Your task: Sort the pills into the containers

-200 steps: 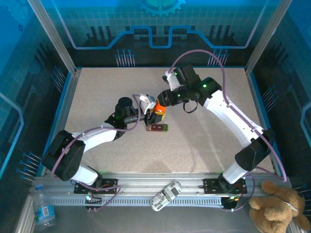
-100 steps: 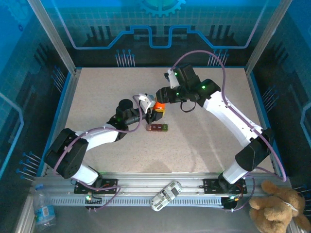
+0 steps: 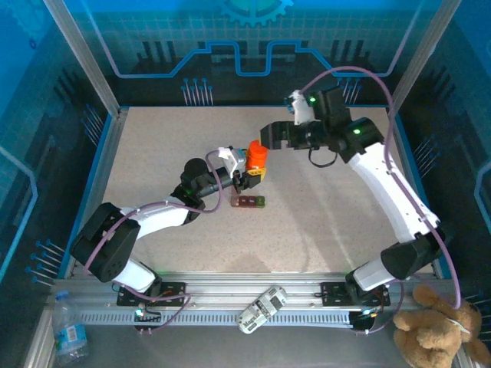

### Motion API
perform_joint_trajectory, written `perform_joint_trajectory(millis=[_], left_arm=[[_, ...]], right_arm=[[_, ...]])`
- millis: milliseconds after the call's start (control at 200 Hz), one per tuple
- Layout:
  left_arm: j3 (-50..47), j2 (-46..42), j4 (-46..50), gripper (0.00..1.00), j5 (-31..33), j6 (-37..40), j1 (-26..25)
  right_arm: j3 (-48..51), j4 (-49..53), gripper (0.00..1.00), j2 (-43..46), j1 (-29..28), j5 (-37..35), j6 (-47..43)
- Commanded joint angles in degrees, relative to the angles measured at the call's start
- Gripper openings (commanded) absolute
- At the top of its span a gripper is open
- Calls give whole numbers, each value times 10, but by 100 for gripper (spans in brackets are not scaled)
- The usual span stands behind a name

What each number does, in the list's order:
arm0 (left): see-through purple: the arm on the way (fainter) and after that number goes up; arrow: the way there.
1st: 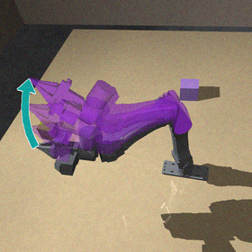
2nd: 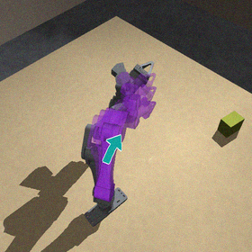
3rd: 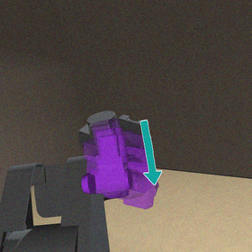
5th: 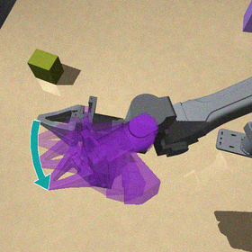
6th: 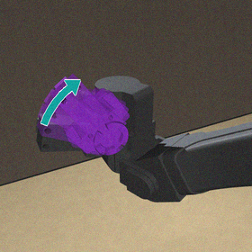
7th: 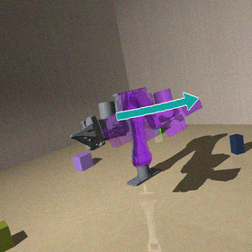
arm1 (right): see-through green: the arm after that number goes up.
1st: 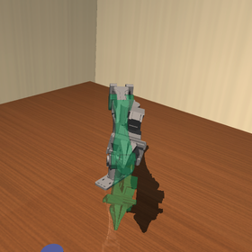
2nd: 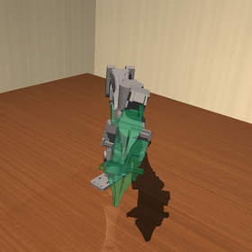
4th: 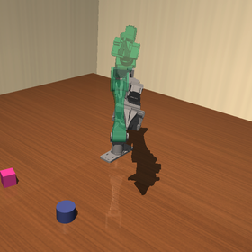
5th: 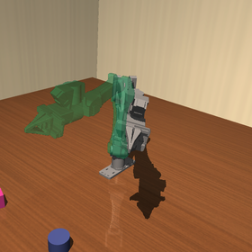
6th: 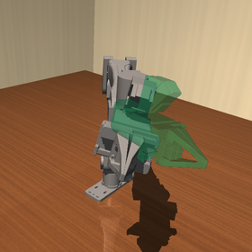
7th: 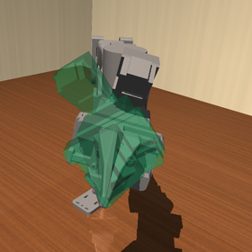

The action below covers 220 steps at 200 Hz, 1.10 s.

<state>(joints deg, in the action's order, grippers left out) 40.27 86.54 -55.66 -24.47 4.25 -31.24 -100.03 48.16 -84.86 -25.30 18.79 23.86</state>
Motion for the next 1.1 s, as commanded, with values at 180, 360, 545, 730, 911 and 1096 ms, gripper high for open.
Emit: perform_joint_trajectory(millis=[180, 360, 545, 730, 911, 1096], left_arm=[[31, -27, 25, 0, -143, -50, 14], [53, -29, 40, 0, -209, -95, 16], [58, -22, 20, 0, -233, -129, 17], [57, -21, 18, 0, -235, -131, 16], [55, -23, 22, 0, -238, -128, 18], [55, -24, 21, 0, -239, -127, 19]], right_arm=[[-31, 78, 92, 26, 19, 102, -223], [-27, 94, 94, 19, 1, 111, -292], [-59, 139, 94, -11, -33, 84, -321], [-69, 145, 90, -26, -44, 75, -320], [-72, 143, 84, -35, -47, 74, -315], [-76, 145, 70, -46, -47, 77, -310]])
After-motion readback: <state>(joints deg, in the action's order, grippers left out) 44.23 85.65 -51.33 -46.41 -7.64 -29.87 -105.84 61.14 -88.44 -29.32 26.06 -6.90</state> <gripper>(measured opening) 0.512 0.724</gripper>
